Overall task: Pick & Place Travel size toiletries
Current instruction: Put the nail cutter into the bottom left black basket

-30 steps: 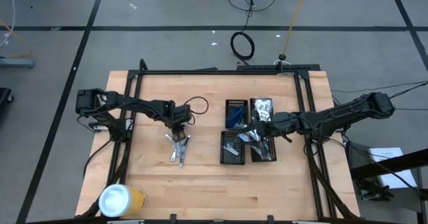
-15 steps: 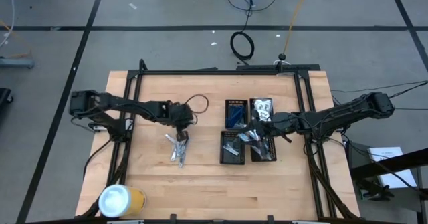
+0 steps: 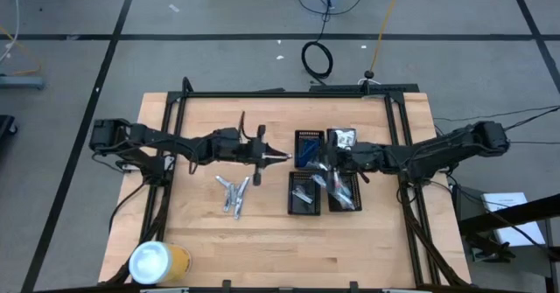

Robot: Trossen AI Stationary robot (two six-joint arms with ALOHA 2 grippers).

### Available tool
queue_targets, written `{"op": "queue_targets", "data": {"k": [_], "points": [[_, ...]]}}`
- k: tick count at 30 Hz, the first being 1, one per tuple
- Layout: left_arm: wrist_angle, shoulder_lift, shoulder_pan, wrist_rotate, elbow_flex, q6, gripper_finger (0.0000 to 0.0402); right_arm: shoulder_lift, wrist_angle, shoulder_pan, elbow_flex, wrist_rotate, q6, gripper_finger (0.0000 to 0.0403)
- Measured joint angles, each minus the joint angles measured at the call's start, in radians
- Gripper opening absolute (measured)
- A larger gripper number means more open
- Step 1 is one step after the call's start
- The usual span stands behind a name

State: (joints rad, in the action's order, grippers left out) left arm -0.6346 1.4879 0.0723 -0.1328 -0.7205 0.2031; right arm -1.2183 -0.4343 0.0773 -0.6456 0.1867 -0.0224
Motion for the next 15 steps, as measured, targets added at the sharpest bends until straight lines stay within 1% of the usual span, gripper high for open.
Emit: {"op": "queue_targets", "data": {"k": [2,6,10,12,15], "points": [[-0.041,0.015,0.0,-0.007,-0.002,0.02,0.0017,-0.037,-0.087,-0.026,0.0,0.0,-0.012,0.0215],[-0.023,0.021,0.006,-0.008,-0.001,0.045,0.0017,-0.115,-0.271,-0.067,0.0,-0.02,-0.027,0.0235],[-0.013,0.02,0.012,-0.008,-0.001,0.053,0.0017,-0.201,-0.433,-0.097,0.0,-0.144,-0.005,0.0246],[-0.013,0.02,0.012,-0.008,-0.001,0.061,0.0017,-0.243,-0.509,-0.104,0.0,-0.174,0.003,0.0246],[0.01,0.019,0.012,-0.009,-0.002,0.06,0.0017,-0.28,-0.574,-0.107,0.0,-0.214,0.002,0.0243]]}}
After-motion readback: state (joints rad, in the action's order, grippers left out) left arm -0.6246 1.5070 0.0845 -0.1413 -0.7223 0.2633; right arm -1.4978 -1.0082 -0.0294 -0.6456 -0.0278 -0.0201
